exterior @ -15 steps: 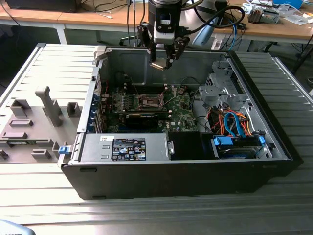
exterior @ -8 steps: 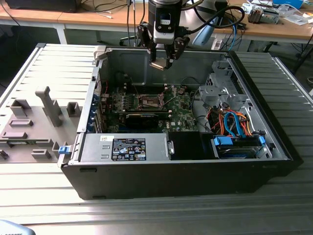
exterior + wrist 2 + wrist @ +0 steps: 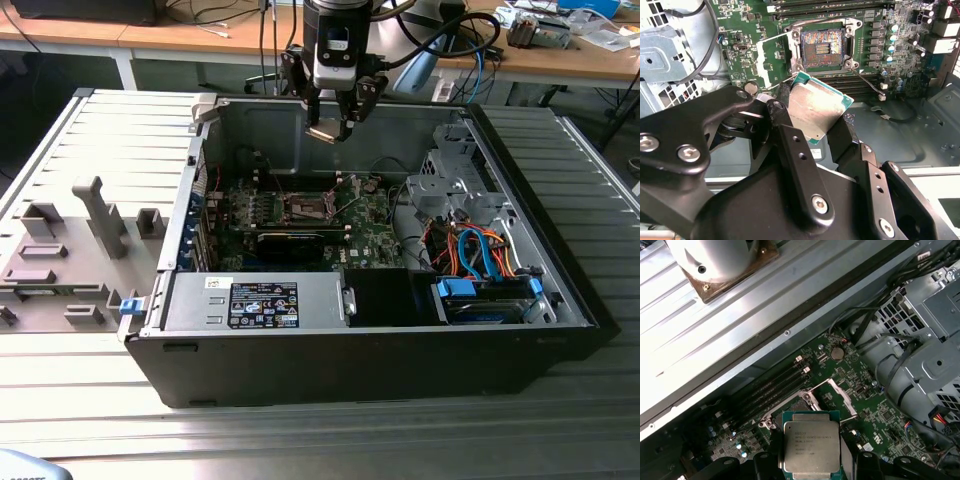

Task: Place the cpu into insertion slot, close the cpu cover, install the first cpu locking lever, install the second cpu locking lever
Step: 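Place the cpu into insertion slot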

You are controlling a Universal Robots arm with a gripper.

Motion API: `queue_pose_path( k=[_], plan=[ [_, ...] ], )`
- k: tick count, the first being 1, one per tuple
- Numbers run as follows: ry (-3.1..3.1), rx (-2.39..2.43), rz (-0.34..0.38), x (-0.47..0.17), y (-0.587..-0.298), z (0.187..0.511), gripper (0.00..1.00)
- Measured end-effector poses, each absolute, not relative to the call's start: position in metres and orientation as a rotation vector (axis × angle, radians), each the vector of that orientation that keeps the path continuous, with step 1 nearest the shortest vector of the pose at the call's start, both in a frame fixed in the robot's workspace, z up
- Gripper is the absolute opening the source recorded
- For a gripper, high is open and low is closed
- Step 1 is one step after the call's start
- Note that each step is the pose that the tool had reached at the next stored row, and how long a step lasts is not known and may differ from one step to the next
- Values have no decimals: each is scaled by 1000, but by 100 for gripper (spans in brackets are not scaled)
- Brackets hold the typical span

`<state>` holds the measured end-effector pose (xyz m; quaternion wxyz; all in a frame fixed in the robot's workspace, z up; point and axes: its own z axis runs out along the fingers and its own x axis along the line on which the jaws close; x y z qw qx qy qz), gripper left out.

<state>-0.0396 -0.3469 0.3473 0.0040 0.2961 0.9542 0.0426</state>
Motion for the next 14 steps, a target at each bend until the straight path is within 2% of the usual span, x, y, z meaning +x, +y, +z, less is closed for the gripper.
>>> queue_pose_path(
  k=[14],
  plan=[
    [2985, 941, 132, -40, -347, 347, 55]
  ],
)
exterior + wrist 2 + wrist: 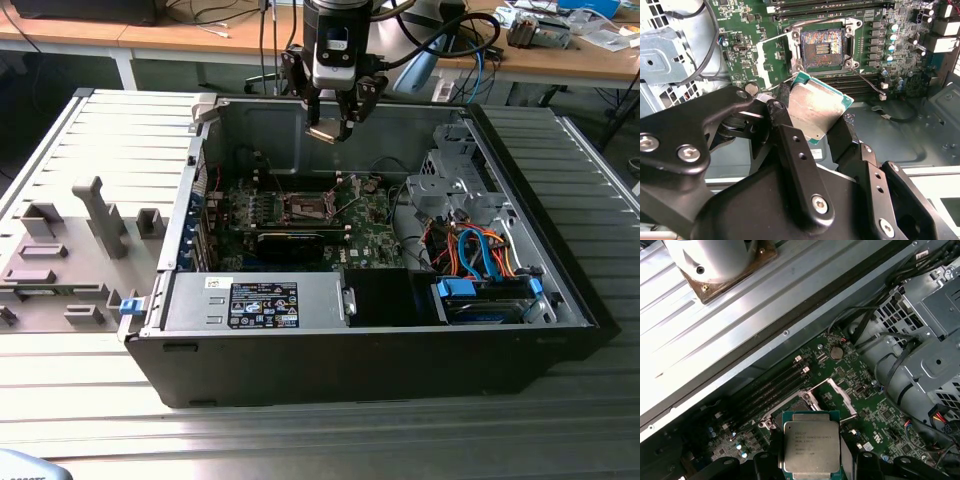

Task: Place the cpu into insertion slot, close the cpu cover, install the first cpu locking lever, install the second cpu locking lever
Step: 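Place the cpu into insertion slot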

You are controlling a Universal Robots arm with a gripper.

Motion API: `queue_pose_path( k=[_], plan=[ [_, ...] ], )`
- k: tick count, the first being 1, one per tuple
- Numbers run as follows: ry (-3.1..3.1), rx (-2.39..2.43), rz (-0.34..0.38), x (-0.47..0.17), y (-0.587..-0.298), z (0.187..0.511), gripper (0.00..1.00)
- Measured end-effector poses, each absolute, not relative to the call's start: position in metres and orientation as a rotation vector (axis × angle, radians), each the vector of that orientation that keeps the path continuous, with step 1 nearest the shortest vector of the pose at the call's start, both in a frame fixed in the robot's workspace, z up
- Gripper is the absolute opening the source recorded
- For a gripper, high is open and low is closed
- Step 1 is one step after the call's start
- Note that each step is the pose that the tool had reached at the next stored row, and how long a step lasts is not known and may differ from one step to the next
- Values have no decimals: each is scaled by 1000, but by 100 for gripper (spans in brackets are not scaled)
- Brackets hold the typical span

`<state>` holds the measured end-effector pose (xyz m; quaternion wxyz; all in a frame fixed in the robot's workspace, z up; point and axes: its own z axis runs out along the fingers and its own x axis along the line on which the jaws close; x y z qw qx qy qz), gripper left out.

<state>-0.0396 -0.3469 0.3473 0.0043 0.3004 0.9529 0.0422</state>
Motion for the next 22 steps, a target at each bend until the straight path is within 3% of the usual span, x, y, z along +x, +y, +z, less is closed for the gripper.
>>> queue_pose_path(
  k=[22],
  plan=[
    [2979, 960, 131, -40, -347, 347, 55]
  ],
)
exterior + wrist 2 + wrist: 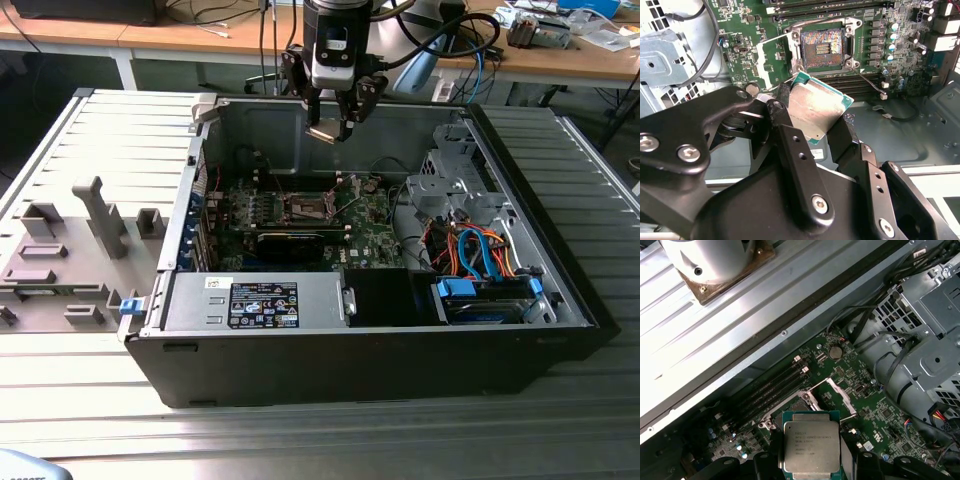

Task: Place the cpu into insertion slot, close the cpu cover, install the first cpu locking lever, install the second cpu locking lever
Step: 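Place the cpu into insertion slot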

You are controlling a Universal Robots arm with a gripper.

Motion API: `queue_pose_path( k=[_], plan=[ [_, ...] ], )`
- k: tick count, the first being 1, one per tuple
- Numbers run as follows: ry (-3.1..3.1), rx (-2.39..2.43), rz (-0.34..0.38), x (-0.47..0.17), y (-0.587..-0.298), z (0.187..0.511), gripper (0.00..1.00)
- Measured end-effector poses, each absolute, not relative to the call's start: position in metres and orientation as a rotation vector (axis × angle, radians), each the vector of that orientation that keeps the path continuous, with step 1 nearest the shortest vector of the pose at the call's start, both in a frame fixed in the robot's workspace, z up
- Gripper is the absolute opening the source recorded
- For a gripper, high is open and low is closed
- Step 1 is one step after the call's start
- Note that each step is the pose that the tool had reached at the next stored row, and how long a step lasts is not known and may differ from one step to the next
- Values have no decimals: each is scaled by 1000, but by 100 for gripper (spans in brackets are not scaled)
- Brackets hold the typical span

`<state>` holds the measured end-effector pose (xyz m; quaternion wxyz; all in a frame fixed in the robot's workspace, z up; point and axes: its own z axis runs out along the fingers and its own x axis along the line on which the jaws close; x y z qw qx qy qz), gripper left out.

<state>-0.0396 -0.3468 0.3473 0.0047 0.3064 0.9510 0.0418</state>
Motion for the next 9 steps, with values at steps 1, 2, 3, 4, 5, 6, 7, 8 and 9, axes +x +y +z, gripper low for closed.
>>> queue_pose_path(
  k=[1, 2, 3, 4, 5, 6, 7, 8, 9],
  plan=[
    [2978, 961, 131, -40, -347, 347, 55],
    [2978, 962, 131, -40, -347, 347, 55],
    [2978, 963, 131, -40, -347, 347, 55],
    [2977, 963, 131, -40, -347, 347, 55],
    [2977, 964, 131, -40, -347, 347, 55],
    [2977, 964, 131, -40, -347, 347, 55],
    [2977, 965, 131, -40, -347, 347, 55],
    [2977, 966, 131, -40, -347, 347, 55],
    [2976, 966, 131, -40, -347, 347, 55]
  ],
)
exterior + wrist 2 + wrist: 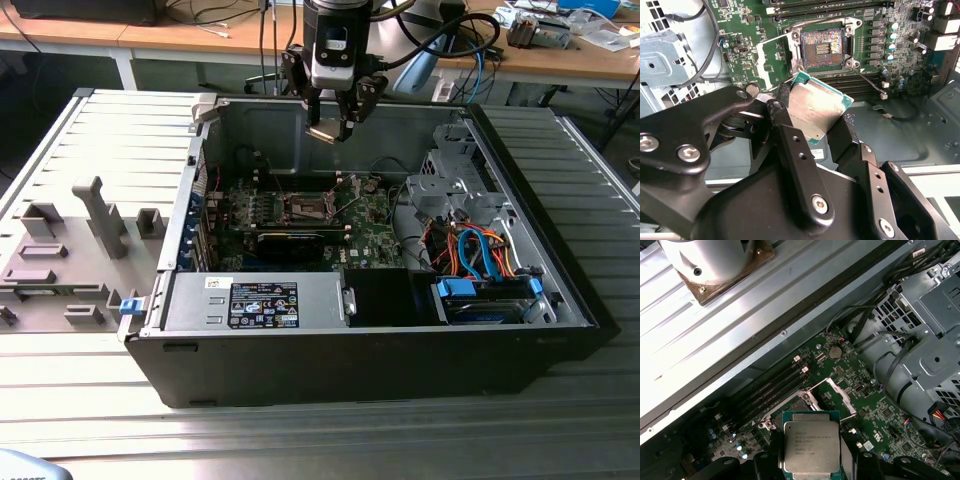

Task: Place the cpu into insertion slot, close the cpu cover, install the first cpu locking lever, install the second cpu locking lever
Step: 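Place the cpu into insertion slot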

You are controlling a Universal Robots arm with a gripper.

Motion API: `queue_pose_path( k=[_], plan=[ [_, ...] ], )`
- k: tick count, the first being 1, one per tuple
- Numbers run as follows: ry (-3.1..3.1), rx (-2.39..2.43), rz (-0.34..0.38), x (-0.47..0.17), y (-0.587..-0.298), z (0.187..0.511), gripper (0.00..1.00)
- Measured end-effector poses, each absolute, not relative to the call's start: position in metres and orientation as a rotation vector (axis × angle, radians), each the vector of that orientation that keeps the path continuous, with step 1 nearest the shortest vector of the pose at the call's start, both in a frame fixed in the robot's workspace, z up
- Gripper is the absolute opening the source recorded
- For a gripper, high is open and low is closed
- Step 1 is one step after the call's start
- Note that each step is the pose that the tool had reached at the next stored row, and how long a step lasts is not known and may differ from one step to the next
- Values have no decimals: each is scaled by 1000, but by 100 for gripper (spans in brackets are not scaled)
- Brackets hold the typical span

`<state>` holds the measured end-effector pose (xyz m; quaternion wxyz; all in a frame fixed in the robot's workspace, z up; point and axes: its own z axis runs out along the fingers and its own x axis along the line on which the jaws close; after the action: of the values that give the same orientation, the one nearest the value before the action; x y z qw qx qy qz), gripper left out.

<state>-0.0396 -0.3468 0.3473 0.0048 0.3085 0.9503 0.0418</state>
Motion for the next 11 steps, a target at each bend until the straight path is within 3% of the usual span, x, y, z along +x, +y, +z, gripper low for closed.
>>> queue_pose_path(
  k=[11],
  plan=[
    [2970, 985, 131, -40, -347, 347, 55]
  ],
)
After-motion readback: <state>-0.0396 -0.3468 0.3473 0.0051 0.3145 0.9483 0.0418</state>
